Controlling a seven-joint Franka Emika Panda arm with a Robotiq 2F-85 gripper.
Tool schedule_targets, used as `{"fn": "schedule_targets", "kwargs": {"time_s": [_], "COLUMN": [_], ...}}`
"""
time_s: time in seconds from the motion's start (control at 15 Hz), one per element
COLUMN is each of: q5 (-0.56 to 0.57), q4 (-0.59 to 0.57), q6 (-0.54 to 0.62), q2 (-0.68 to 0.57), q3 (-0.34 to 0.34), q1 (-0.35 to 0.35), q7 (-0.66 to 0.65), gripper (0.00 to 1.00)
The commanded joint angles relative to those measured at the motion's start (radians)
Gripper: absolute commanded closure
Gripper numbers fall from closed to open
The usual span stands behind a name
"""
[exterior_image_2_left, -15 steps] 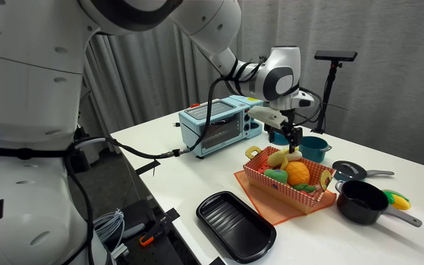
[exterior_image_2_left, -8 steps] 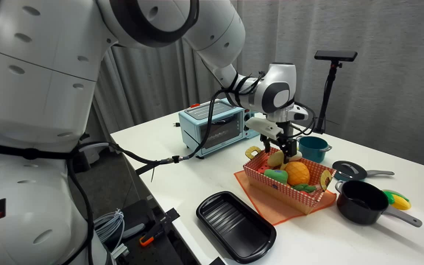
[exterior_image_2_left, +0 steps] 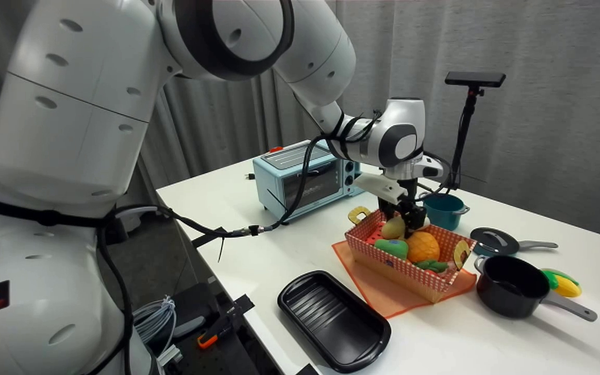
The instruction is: Take the banana plushie from the box and put it on the black plate
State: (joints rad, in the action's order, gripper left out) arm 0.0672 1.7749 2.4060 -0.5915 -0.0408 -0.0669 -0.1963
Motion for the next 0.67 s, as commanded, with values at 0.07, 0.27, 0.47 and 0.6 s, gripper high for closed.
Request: {"fn": "schedule_targets", "kwargs": {"time_s": [0.07, 0.27, 0.47, 0.6], "q5": [0.036, 0.043, 0.057, 0.073], "q4": [-0.009, 0.030, 0.078, 0.119], "q6": [-0.033, -0.063, -0.091, -0.104], "q2": [0.006, 0.050, 0.117, 0.174], "q3": [-0.027, -0.018, -0.020, -0.021], "q1": [-0.034, -0.043, -0.055, -0.059], "q7": [-0.053, -0.047, -0.056, -0.063], "gripper": [0.72, 0.94, 0.96, 0.96]}}
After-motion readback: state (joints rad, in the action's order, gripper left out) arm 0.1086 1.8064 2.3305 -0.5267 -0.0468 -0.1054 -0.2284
